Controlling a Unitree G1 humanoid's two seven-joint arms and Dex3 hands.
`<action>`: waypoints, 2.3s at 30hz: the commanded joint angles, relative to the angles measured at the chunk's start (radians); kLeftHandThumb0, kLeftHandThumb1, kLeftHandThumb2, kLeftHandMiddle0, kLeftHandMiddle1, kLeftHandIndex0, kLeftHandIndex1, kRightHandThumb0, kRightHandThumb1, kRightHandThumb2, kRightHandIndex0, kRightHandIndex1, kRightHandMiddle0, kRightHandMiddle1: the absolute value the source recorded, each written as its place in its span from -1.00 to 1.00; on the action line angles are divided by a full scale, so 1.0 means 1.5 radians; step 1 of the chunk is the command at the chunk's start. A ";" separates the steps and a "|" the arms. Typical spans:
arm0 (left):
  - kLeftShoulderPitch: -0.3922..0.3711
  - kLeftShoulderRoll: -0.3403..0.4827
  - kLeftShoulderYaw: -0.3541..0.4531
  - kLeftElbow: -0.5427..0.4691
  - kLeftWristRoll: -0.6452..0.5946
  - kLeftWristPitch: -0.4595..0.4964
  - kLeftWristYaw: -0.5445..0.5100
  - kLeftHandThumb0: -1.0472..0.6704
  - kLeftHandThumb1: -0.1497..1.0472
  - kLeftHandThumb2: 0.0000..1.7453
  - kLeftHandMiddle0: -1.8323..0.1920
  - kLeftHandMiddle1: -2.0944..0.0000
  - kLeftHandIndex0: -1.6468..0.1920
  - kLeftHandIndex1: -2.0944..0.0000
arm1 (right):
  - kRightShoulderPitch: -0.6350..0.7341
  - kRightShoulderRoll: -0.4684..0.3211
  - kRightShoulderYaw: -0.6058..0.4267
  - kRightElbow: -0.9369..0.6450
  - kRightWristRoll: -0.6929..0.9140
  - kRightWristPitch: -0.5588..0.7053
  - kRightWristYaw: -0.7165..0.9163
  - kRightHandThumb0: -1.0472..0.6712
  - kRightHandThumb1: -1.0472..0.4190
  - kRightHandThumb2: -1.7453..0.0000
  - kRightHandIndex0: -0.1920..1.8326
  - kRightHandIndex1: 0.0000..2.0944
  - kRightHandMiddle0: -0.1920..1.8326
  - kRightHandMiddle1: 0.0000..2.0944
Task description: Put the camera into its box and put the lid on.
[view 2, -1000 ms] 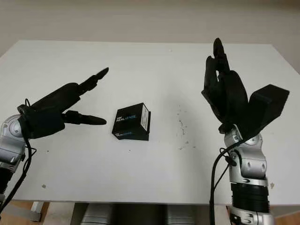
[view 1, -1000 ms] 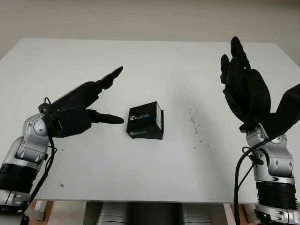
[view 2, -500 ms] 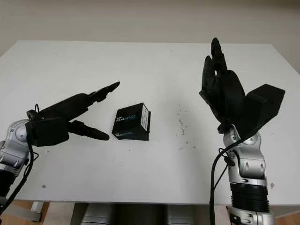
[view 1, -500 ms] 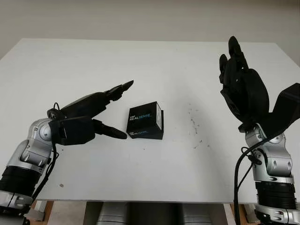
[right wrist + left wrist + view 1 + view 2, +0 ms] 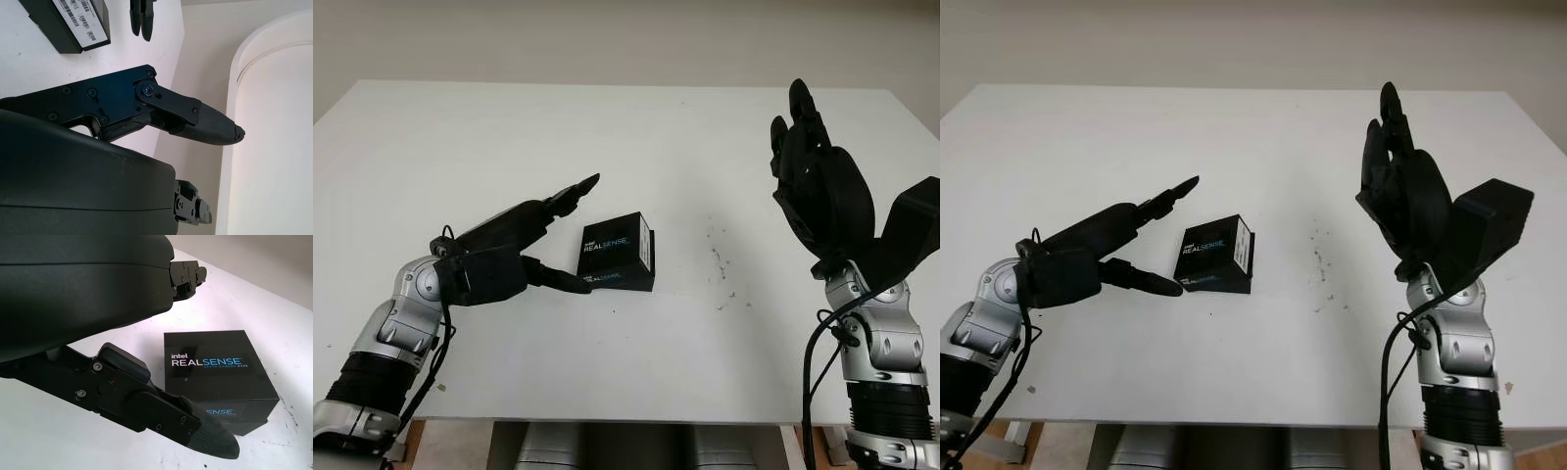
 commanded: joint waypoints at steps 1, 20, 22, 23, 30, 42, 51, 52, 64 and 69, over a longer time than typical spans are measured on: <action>0.003 -0.001 -0.006 -0.008 0.003 -0.003 0.001 -0.80 0.75 -0.95 0.97 0.95 0.97 0.95 | 0.001 -0.002 -0.002 -0.009 -0.002 -0.005 -0.001 -0.60 -1.00 0.12 -1.00 -1.00 -1.00 -1.00; 0.018 -0.026 -0.045 -0.011 0.060 0.017 0.044 -0.78 0.72 -0.94 0.94 0.94 0.95 0.94 | -0.001 -0.004 0.000 -0.007 -0.011 -0.001 0.000 -0.59 -1.00 0.11 -1.00 -1.00 -1.00 -1.00; 0.019 -0.033 -0.048 -0.007 0.064 0.013 0.054 -0.75 0.71 -0.95 0.93 0.94 0.95 0.94 | -0.001 -0.006 0.002 -0.009 -0.013 -0.001 -0.001 -0.59 -1.00 0.11 -1.00 -1.00 -1.00 -1.00; 0.019 -0.036 -0.049 -0.006 0.064 0.014 0.055 -0.73 0.70 -0.95 0.93 0.94 0.94 0.94 | 0.000 -0.006 0.002 -0.009 -0.013 -0.001 0.001 -0.59 -1.00 0.11 -1.00 -1.00 -1.00 -1.00; 0.019 -0.057 -0.056 0.009 0.047 0.006 0.046 -0.65 0.71 -0.94 0.92 0.94 0.93 0.94 | 0.000 -0.005 0.004 -0.009 -0.014 0.002 0.006 -0.57 -1.00 0.09 -1.00 -1.00 -1.00 -1.00; 0.018 -0.086 -0.039 0.045 0.020 -0.031 0.090 -0.37 0.76 -0.93 0.74 0.89 0.76 0.87 | 0.003 0.002 0.006 -0.010 -0.010 0.010 -0.004 -0.57 -1.00 0.09 -1.00 -1.00 -1.00 -1.00; 0.020 -0.089 -0.042 0.065 0.067 -0.085 0.190 -0.10 0.94 -0.94 0.74 0.06 0.67 0.38 | 0.008 0.002 0.007 -0.014 -0.007 0.010 -0.004 -0.58 -1.00 0.10 -1.00 -1.00 -1.00 -1.00; 0.020 -0.090 -0.041 0.066 0.072 -0.091 0.198 -0.09 0.96 -0.94 0.76 -0.02 0.70 0.30 | 0.008 0.002 0.007 -0.014 -0.008 0.010 -0.005 -0.58 -1.00 0.10 -1.00 -1.00 -1.00 -1.00; 0.022 -0.106 -0.029 0.095 0.068 -0.131 0.262 0.05 1.00 -0.76 0.67 -0.57 0.71 -0.30 | 0.012 0.000 0.011 -0.023 -0.010 0.025 -0.007 -0.58 -1.00 0.11 -1.00 -1.00 -1.00 -1.00; 0.026 -0.108 -0.026 0.085 0.064 -0.127 0.264 0.06 1.00 -0.79 0.69 -0.57 0.72 -0.32 | 0.015 0.002 0.012 -0.032 -0.011 0.032 -0.010 -0.56 -1.00 0.09 -1.00 -1.00 -1.00 -1.00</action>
